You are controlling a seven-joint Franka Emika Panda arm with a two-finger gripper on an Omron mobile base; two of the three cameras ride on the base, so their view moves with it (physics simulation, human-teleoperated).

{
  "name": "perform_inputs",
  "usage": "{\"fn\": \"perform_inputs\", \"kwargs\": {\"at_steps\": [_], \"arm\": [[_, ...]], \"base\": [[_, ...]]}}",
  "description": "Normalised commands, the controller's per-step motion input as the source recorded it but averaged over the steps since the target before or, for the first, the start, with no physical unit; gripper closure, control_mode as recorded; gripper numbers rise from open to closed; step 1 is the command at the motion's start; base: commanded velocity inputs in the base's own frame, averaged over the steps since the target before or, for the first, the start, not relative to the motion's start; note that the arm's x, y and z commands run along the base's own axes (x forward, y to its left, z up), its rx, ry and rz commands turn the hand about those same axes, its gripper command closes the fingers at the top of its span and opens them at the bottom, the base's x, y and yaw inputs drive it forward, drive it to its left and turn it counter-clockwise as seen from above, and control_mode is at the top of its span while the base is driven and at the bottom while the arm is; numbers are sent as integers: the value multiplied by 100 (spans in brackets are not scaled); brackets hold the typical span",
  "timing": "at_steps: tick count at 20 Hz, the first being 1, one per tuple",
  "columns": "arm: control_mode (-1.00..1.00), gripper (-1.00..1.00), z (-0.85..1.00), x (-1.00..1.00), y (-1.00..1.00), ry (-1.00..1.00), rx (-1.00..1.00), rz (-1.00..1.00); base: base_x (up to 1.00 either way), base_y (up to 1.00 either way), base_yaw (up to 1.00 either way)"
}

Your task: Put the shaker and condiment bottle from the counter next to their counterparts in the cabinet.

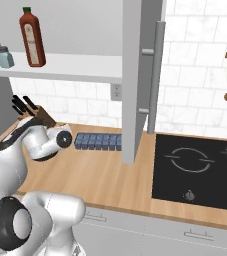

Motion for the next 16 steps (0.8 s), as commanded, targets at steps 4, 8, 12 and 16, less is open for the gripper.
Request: {"fn": "perform_inputs", "kwargs": {"at_steps": [4,8,12,16], "arm": [[-100,100,93,-27,0,-17,-1,-10],[-100,100,100,-20,-3,-14,0,-9],[-100,100,100,-23,-11,-12,0,-11],[-100,100,100,-26,-24,-16,0,-13]], "base": [[0,0,0],[0,0,0],[0,0,0],[0,0,0]]}}
